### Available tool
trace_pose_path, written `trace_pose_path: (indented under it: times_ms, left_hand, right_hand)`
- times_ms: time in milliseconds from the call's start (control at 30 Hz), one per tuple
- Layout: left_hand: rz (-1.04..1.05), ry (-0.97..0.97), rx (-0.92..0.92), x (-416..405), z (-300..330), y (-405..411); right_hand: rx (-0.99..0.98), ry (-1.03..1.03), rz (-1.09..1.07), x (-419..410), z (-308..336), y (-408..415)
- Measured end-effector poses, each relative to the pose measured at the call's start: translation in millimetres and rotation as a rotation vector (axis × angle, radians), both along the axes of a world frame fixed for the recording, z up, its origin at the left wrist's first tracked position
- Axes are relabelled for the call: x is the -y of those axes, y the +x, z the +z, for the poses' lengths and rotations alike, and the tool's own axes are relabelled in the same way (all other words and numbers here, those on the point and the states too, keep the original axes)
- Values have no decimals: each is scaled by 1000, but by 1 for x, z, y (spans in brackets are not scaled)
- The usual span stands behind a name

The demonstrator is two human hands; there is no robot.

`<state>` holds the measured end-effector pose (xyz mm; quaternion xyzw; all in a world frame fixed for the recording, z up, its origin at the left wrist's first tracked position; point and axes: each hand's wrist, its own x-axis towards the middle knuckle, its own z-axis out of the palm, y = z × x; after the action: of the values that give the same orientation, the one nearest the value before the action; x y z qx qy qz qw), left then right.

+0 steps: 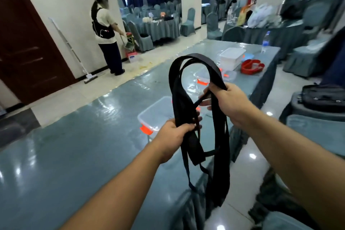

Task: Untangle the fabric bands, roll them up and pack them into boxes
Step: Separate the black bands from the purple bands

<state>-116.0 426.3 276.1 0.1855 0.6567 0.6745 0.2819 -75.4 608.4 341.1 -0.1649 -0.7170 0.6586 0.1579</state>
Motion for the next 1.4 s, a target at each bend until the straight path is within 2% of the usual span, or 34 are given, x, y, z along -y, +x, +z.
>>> trace_pose_path:
  times_ms: [200,333,400,567,667,800,933,1000,1100,1200,1267,1333,1400]
  left_hand:
    - [-109,23,62,-53,-7,-23]
    - [-211,60,84,-98,-4,-38]
    - [-249,56,45,-124,0,-47]
    - [-82,44,43,-182,13,-83]
    - [-101,28,-5,-208,18,-107]
    - [-87,97,1,-242,31,-134]
    - [-69,78,-154,-279,42,-163]
    - [-90,38,-259,-301,47,-173]
    - [-131,-99,-428,-333,47,-179]
    - [-228,-128,-489,-372,39,-182]
    - [-314,-133,-475,-400,32,-182]
    - [-364,-159,-411,-426,24,-182]
    - [-393,-225,-389,-451,12,-183]
  right_hand:
    - [-40,-31,-139,-44,-2,-3]
    - [-24,178,-211,-76,-4,-22]
    - [-23,205,-206,-88,-1,-35]
    - [-29,222,-257,-125,13,-65]
    - [-13,333,-310,-153,23,-71]
    - [47,465,-351,-198,35,-67]
    - [118,644,-375,-245,46,-66]
    - [96,597,-381,-270,52,-67]
    - [-22,405,-389,-312,56,-71]
    - [-92,300,-403,-352,63,-80]
    - [-95,304,-391,-380,70,-86]
    - [-51,411,-361,-408,78,-89]
    - [31,635,-331,-435,85,-89]
